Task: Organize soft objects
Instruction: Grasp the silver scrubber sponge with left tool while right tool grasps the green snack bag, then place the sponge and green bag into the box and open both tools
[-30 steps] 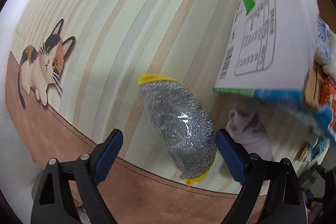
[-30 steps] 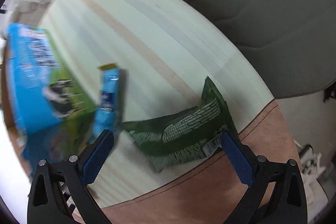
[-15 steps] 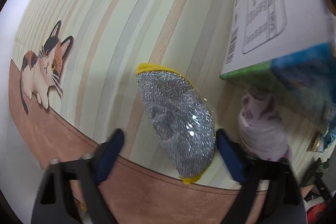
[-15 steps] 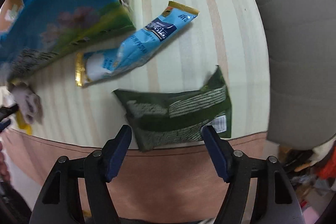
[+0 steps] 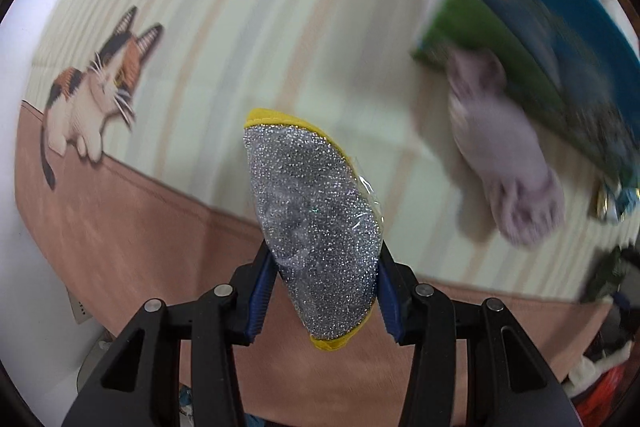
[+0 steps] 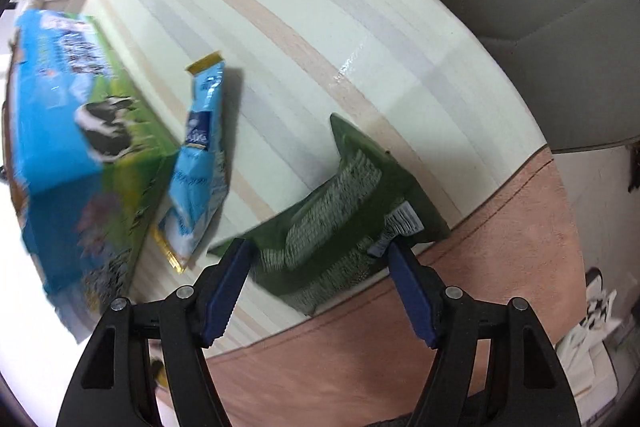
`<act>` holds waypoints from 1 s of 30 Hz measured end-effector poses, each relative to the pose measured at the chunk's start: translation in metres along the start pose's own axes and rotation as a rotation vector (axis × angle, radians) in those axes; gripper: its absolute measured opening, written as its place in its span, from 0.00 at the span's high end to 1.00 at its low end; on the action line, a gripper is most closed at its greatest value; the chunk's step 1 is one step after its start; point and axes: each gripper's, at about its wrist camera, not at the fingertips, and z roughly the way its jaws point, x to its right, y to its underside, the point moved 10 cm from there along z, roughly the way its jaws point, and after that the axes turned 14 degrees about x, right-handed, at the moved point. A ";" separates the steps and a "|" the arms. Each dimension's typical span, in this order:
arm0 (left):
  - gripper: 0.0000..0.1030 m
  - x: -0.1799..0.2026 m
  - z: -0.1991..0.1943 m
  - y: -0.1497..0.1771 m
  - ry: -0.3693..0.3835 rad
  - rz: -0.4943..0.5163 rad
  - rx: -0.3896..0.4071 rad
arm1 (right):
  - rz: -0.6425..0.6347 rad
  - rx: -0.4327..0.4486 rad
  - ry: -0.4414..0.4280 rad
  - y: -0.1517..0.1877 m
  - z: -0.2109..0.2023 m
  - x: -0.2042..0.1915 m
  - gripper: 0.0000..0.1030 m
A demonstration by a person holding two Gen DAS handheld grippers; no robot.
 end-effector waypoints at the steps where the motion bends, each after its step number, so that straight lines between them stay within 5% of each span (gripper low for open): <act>1: 0.58 0.007 0.001 0.010 0.009 0.012 -0.006 | -0.037 0.001 0.014 0.000 0.001 -0.003 0.31; 4: 0.58 0.024 0.002 0.032 0.015 0.048 -0.020 | -0.260 0.004 0.045 0.007 0.002 -0.020 0.52; 11: 0.55 0.035 0.015 0.076 0.049 0.054 -0.084 | -0.824 -0.094 0.147 0.064 0.003 -0.032 0.55; 14: 0.46 0.043 0.018 0.080 0.105 0.021 -0.095 | -0.809 -0.072 0.132 0.071 -0.009 -0.026 0.49; 16: 0.41 0.045 0.019 0.083 0.119 0.016 -0.099 | -0.719 -0.050 0.095 0.071 -0.018 -0.022 0.27; 20: 0.41 0.048 0.023 0.068 0.120 0.015 -0.106 | -0.513 -0.047 0.042 0.066 -0.023 -0.005 0.25; 23: 0.40 0.046 0.024 0.048 0.133 0.006 -0.119 | -0.483 -0.091 0.032 0.051 -0.017 0.020 0.25; 25: 0.40 0.038 0.028 0.032 0.148 -0.011 -0.129 | -0.519 -0.095 0.067 0.051 -0.008 0.006 0.31; 27: 0.40 0.022 0.033 0.008 0.164 -0.026 -0.141 | -0.620 -0.079 0.111 0.065 -0.002 -0.008 0.53; 30: 0.40 0.015 0.037 0.005 0.167 -0.006 -0.145 | -0.833 -0.082 0.134 0.090 -0.004 -0.025 0.62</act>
